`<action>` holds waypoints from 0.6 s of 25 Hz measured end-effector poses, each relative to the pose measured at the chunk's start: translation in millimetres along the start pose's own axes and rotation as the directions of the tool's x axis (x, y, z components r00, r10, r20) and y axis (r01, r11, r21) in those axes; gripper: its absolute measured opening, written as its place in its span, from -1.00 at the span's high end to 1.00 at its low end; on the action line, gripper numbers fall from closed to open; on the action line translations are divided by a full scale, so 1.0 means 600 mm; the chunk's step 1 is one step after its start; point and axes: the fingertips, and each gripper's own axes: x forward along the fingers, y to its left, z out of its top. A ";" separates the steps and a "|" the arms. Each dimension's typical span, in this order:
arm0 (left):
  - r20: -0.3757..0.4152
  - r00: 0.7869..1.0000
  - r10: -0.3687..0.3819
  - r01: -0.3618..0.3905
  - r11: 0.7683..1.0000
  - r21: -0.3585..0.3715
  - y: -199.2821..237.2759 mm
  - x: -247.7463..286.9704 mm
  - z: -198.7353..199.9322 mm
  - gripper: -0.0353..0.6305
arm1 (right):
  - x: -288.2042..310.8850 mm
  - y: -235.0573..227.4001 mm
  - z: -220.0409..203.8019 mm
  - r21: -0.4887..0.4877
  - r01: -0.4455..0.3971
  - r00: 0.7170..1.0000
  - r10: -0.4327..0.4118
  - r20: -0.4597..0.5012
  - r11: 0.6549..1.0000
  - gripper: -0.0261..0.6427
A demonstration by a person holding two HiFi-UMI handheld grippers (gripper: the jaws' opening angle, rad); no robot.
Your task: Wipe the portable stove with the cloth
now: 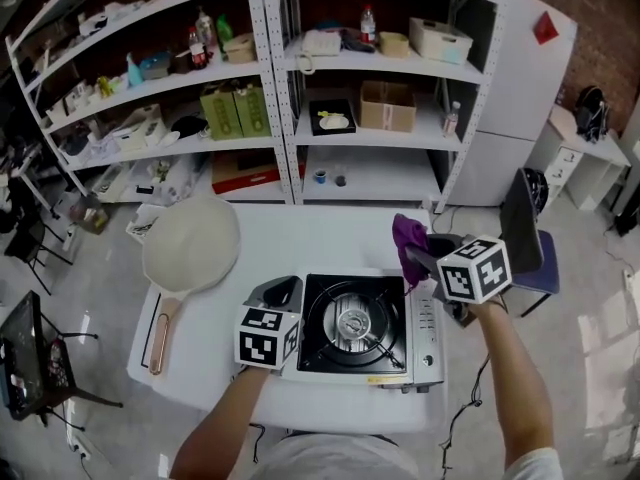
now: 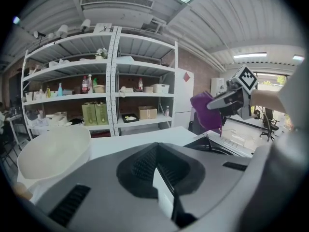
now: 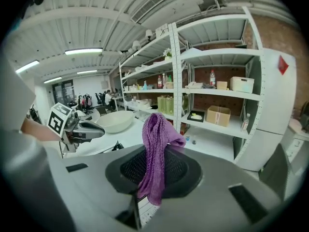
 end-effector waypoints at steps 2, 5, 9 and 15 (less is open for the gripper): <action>0.008 1.000 0.002 -0.002 1.000 -0.001 0.001 -0.007 0.007 0.88 | -0.024 0.012 0.013 -0.015 0.035 0.999 -0.034 0.041 0.999 0.73; 0.021 1.000 0.001 -0.001 1.000 -0.005 -0.001 -0.016 0.016 0.88 | -0.055 0.030 0.020 0.008 0.074 0.991 -0.075 0.111 0.997 0.73; 0.041 0.999 0.004 -0.004 1.000 -0.001 -0.004 -0.025 0.026 0.88 | -0.088 0.051 0.015 0.024 0.133 0.977 -0.135 0.166 0.991 0.73; 0.069 0.998 0.012 -0.014 1.000 0.024 -0.007 -0.040 0.042 0.88 | -0.124 0.080 -0.003 0.097 0.187 0.945 -0.206 0.252 0.977 0.74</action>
